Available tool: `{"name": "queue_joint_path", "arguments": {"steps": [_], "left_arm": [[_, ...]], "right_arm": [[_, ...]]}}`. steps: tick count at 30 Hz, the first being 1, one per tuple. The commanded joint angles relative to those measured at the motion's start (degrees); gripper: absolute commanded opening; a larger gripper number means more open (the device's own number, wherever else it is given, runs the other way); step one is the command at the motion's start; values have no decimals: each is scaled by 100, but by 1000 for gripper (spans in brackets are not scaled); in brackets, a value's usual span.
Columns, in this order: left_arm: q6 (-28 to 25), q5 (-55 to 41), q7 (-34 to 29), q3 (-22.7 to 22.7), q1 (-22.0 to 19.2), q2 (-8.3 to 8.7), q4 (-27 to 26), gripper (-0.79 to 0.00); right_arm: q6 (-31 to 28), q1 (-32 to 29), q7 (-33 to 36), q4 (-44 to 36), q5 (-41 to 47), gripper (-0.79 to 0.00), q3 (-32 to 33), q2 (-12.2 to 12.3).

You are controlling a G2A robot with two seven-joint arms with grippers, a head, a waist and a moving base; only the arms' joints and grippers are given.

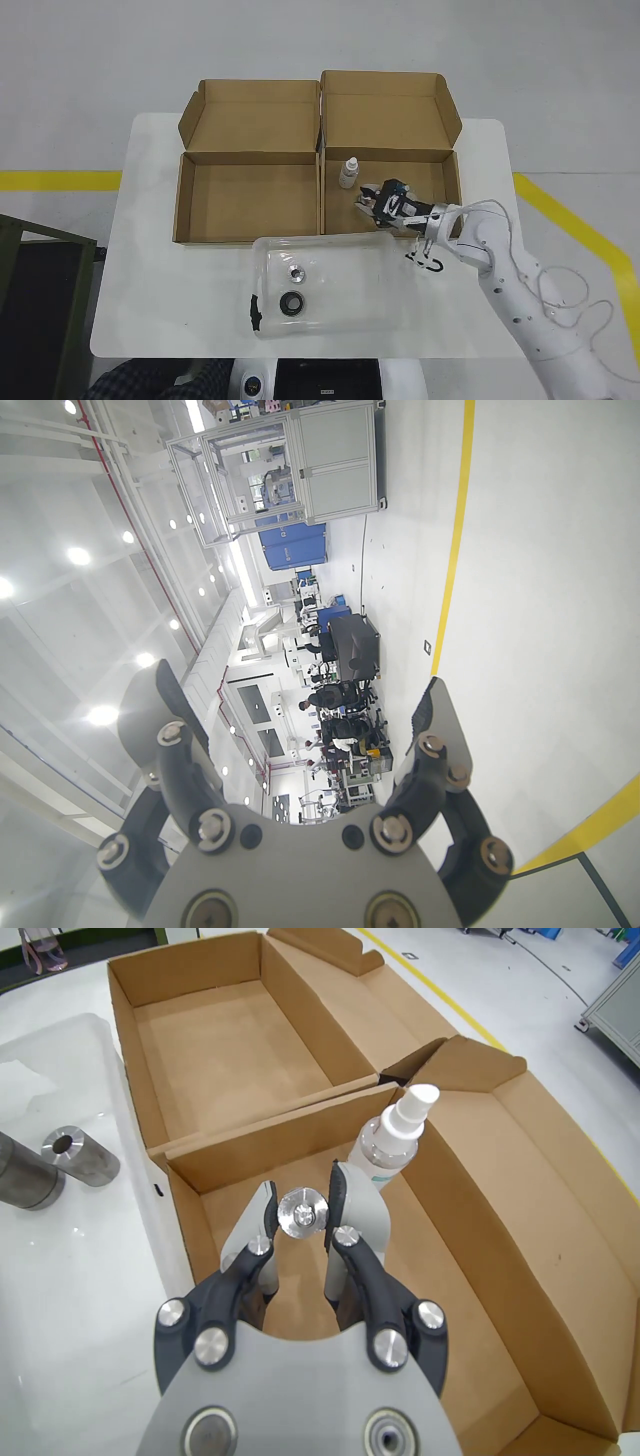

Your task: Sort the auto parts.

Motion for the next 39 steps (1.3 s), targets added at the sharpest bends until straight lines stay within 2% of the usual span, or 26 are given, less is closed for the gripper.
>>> {"name": "queue_joint_path", "arguments": {"steps": [1,15,22,25,28,32,39], "left_arm": [[0,0,0,0,0,0,0,0],[0,0,0,0,0,0,0,0],[0,0,0,0,0,0,0,0],[0,0,0,0,0,0,0,0],[0,0,0,0,0,0,0,0],[0,0,0,0,0,0,0,0],[0,0,0,0,0,0,0,0]], "right_arm": [[-3,106,76,136,-33,-785,-60,-15],[45,661,484,740,-122,-785,-539,-153],[125,860,565,1009,-179,-665,-742,-226],[132,924,563,1119,-186,-637,-804,-251],[137,976,535,1196,-190,-529,-847,-272],[128,1004,533,1203,-176,-468,-881,-290],[4,786,514,771,-176,-453,-656,-217]]}}
